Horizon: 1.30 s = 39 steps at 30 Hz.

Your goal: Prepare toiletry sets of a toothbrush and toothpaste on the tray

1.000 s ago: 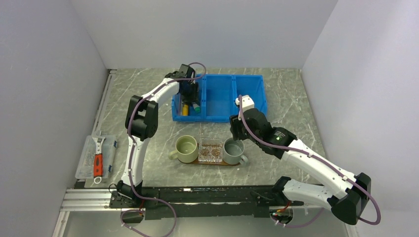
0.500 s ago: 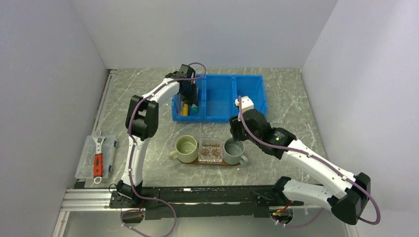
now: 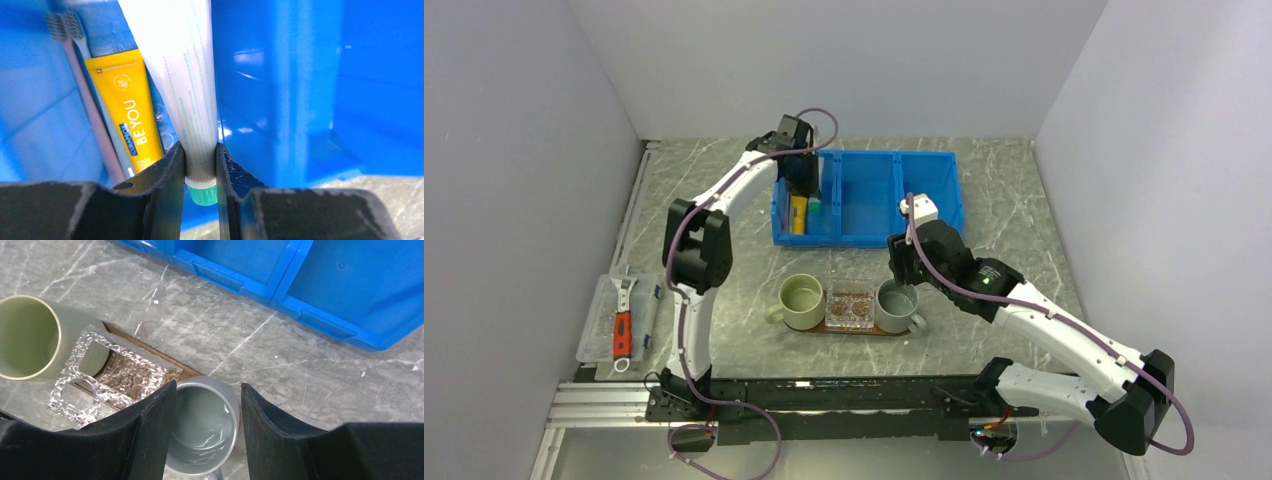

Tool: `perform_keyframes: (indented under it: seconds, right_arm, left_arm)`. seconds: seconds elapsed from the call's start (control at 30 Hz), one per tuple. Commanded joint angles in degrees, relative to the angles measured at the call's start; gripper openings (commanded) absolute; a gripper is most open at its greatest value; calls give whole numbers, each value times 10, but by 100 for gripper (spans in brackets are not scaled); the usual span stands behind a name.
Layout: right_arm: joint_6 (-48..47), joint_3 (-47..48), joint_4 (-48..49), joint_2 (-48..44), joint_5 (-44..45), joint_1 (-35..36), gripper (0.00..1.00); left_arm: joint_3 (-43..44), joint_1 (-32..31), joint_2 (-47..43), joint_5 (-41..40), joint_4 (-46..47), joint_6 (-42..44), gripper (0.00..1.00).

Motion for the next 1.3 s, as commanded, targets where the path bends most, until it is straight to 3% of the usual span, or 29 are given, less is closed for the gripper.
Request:
perform_keyframes:
  seconds: [0.0, 0.23, 0.5, 1.0, 1.27]
  right_arm:
    - [11, 39, 10, -5, -15, 1, 53]
    - [15, 70, 8, -7, -39, 0, 53]
    - [23, 94, 0, -7, -78, 0, 54]
    - [35, 129, -31, -23, -194, -2, 60]
    - [85, 139, -26, -17, -330, -10, 61]
  left_arm:
    - [7, -2, -112, -11, 13, 33, 19]
    - [10, -2, -178, 64, -37, 75, 16]
    - [-51, -10, -273, 152, -89, 132, 15]
    - [-273, -70, -504, 258, -137, 222, 13]
    - [-380, -97, -624, 287, -121, 246, 16]
